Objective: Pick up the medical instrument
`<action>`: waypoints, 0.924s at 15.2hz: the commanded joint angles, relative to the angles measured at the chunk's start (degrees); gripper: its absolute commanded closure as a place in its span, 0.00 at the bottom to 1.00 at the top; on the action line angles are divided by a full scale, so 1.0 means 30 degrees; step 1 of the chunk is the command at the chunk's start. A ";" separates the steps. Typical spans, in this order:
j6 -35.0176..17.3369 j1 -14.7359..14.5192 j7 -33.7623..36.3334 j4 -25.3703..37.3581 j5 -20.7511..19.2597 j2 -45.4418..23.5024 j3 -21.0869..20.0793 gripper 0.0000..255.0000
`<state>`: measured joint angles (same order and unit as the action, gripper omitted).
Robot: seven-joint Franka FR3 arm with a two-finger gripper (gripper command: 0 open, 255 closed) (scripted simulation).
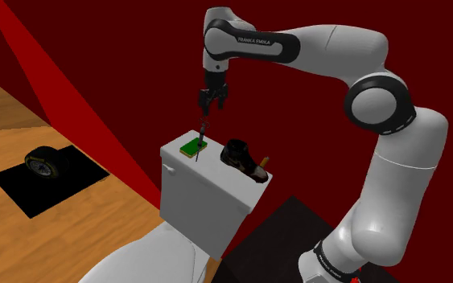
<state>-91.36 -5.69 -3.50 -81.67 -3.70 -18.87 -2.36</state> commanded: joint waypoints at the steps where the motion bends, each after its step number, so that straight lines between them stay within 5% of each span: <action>1: 0.0980 -0.0235 -0.0199 0.2551 -0.0239 -0.2154 -0.0105 0.00; 3: 0.1675 -0.0408 -0.0337 0.4319 -0.0388 -0.3574 -0.0147 0.00; 12: -0.0296 -0.0361 -0.0217 0.2293 -0.0392 -0.3523 -0.0145 0.00; 13: -0.0319 -0.0349 -0.0230 0.2245 -0.0392 -0.3496 -0.0141 1.00; 14: -0.0354 -0.0351 -0.0223 0.2186 -0.0391 -0.3473 -0.0143 1.00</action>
<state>-92.30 -6.74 -4.18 -74.96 -4.87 -29.33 -2.79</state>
